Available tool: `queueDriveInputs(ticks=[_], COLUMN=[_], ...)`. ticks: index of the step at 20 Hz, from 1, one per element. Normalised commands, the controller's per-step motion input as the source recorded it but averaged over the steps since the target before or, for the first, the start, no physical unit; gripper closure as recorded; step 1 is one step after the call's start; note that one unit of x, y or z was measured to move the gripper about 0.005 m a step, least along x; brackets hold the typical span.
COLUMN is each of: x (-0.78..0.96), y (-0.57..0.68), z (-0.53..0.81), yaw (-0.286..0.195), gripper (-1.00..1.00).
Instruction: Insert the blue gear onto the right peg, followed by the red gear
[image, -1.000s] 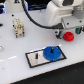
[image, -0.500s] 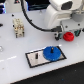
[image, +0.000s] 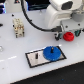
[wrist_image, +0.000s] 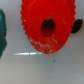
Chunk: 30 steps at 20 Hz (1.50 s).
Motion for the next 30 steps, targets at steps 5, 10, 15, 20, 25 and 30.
queueDriveInputs(ticks=[5, 10, 15, 20, 25, 30], x=[-0.02, -0.06, 0.12, 0.27, 0.40, 0.51], y=[0.01, 0.02, 0.00, -0.06, -0.17, -0.30], z=[-0.01, 0.02, 0.47, 0.60, 0.53, 0.43], yaw=[0.000, 0.000, 0.000, 0.000, 0.000, 0.000], gripper=[1.00, 1.00, 1.00, 1.00, 1.00, 1.00])
